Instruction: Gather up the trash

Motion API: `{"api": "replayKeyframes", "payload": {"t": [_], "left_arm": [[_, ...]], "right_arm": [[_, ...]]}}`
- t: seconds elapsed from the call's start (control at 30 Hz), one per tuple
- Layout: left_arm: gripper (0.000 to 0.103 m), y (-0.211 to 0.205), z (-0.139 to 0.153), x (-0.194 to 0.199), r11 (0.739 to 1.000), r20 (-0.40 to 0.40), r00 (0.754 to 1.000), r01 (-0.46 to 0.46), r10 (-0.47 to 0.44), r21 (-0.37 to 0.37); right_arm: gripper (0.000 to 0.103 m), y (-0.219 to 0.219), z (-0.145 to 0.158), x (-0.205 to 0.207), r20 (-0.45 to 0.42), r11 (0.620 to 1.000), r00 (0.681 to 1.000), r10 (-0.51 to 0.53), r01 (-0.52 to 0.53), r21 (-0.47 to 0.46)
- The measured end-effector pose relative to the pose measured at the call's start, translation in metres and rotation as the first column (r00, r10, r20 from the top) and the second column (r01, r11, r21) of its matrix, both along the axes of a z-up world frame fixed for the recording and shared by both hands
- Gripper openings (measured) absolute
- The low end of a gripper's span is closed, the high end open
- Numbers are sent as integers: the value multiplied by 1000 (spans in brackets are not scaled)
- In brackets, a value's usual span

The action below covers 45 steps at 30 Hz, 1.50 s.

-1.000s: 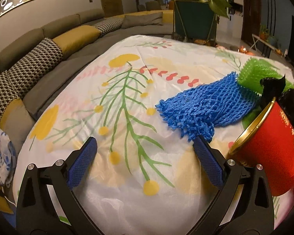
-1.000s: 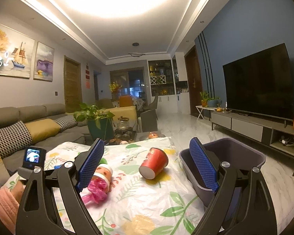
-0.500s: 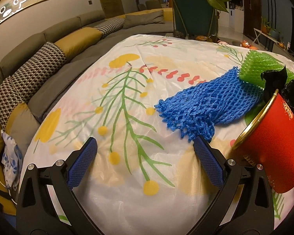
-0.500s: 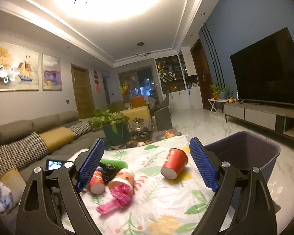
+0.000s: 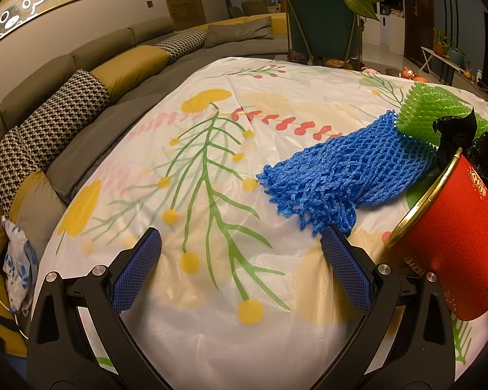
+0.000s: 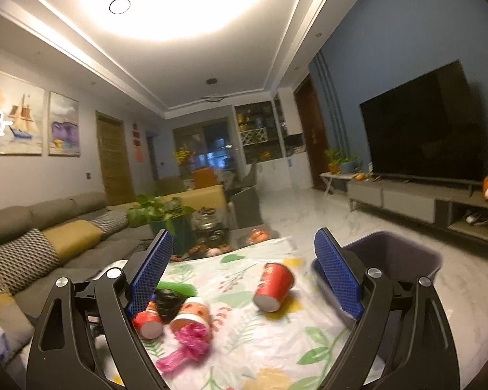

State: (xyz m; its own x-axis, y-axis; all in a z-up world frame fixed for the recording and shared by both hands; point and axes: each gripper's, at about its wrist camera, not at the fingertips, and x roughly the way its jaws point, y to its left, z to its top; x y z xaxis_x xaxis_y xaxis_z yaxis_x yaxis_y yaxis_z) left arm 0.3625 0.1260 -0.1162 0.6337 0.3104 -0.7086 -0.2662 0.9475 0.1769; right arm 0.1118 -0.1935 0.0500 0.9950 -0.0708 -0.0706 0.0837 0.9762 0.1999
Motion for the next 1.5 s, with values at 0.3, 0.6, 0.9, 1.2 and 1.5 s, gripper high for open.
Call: {"api": "replayKeyframes", "payload": {"t": [0.3, 0.6, 0.9, 1.2, 1.5], "left_arm": [[98, 0, 0, 0, 1000, 0, 1000, 0, 0, 0], [98, 0, 0, 0, 1000, 0, 1000, 0, 0, 0], [98, 0, 0, 0, 1000, 0, 1000, 0, 0, 0], [98, 0, 0, 0, 1000, 0, 1000, 0, 0, 0], [98, 0, 0, 0, 1000, 0, 1000, 0, 0, 0]], "right_arm": [[86, 5, 3, -11, 7, 999, 999, -40, 41, -33], [87, -34, -15, -30, 28, 995, 999, -30, 28, 96], [87, -81, -47, -56, 7, 982, 990, -141, 138, 131], [88, -109, -75, -60, -41, 967, 985, -166, 171, 191], [88, -129, -88, -48, -76, 959, 981, -180, 193, 209]]}}
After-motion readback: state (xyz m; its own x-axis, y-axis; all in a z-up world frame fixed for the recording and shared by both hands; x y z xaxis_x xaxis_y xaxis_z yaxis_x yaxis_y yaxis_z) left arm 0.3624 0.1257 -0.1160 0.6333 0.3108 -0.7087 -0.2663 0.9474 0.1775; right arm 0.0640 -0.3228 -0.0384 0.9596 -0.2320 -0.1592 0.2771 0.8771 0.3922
